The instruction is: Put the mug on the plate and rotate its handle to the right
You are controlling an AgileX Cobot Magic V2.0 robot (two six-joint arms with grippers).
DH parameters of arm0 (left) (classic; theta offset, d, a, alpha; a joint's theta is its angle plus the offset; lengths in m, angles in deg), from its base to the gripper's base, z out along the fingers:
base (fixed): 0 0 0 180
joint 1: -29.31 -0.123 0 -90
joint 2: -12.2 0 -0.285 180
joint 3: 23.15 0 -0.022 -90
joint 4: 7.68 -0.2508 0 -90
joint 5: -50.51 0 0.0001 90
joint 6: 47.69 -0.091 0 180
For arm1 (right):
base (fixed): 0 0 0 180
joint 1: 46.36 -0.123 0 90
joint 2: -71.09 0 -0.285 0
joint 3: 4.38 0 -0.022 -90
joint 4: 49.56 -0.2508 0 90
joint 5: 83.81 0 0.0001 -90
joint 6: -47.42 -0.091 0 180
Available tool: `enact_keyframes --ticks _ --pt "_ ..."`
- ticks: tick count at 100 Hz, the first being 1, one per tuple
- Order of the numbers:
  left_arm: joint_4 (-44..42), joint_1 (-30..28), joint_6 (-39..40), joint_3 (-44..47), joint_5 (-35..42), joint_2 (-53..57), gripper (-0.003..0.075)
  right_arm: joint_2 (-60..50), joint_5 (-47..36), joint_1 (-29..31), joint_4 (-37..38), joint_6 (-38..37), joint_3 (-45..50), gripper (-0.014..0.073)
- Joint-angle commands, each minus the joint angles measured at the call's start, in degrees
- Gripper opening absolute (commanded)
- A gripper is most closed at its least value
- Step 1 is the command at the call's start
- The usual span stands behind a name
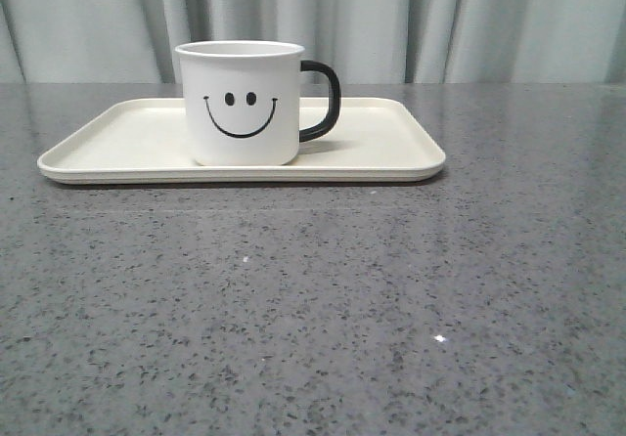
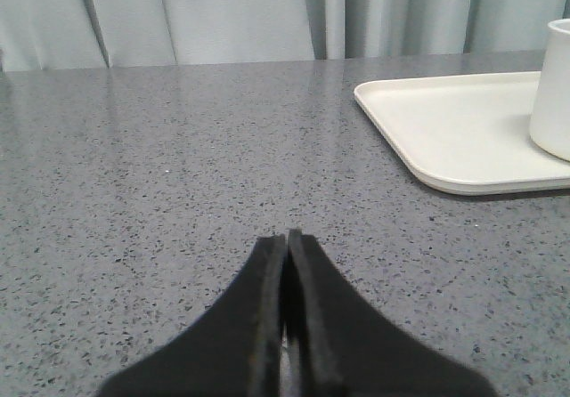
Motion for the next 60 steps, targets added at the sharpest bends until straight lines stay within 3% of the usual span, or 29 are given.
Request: enact_keyframes --ticks 1,60 --pt "0.3 0.0 0.0 0.6 4.9 1.7 -0.0020 -1.0 -6.3 0.3 -0.3 0.5 -0.5 -0.0065" --pt "0.3 0.0 0.0 0.6 4.9 1.7 -0.0020 -1.0 -6.2 0.3 -0.3 0.5 0.5 -0.0065"
